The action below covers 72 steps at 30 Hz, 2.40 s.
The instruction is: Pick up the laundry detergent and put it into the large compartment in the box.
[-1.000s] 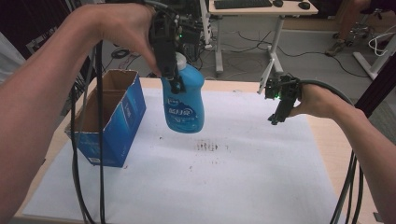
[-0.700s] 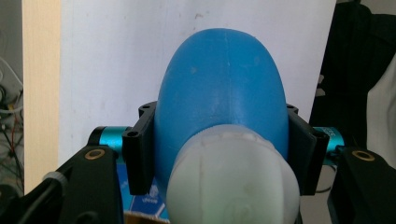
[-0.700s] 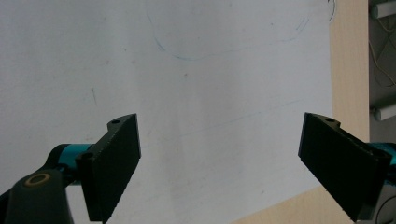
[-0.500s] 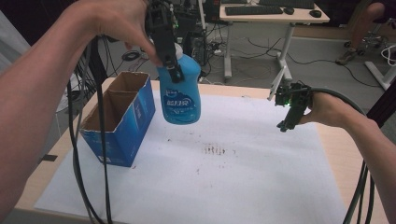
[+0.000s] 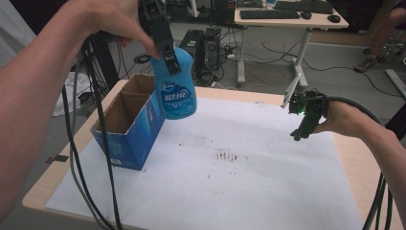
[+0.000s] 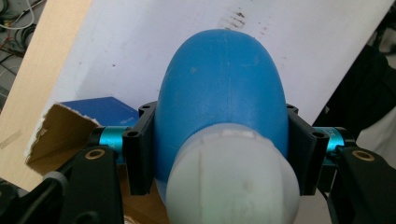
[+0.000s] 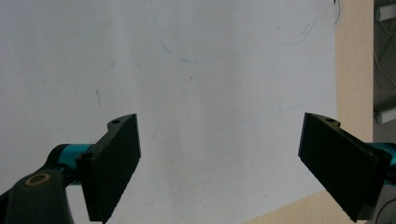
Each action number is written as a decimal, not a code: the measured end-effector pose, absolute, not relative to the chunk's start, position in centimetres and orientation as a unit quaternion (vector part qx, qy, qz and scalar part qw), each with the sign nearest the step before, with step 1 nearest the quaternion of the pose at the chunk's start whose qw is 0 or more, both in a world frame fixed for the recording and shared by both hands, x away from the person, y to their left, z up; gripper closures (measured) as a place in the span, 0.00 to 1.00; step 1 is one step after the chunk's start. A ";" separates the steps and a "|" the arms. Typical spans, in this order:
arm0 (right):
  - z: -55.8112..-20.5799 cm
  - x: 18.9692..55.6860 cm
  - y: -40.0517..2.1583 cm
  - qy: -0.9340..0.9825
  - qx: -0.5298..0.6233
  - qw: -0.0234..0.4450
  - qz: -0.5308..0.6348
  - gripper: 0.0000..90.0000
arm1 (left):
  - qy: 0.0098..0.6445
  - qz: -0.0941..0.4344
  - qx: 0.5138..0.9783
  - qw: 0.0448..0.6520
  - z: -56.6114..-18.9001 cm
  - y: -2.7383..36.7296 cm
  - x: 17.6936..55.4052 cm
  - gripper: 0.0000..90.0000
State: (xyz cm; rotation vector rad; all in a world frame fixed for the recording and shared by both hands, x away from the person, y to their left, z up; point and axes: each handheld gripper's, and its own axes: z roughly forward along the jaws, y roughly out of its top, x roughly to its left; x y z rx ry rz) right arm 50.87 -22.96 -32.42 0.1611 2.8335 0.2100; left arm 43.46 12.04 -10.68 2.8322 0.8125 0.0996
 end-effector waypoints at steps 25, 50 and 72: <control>-32.8 51.0 -22.7 0.986 0.057 0.141 0.068 0.13 | 0.368 0.063 0.925 0.064 -9.4 19.7 42.9 0.42; -33.0 51.1 -22.3 0.987 0.054 0.140 0.064 0.13 | 0.415 0.065 0.907 0.040 -12.2 23.8 42.5 0.42; -33.2 51.0 -21.9 0.988 0.051 0.138 0.056 0.13 | 0.402 0.035 0.914 0.033 -19.0 24.4 42.8 0.42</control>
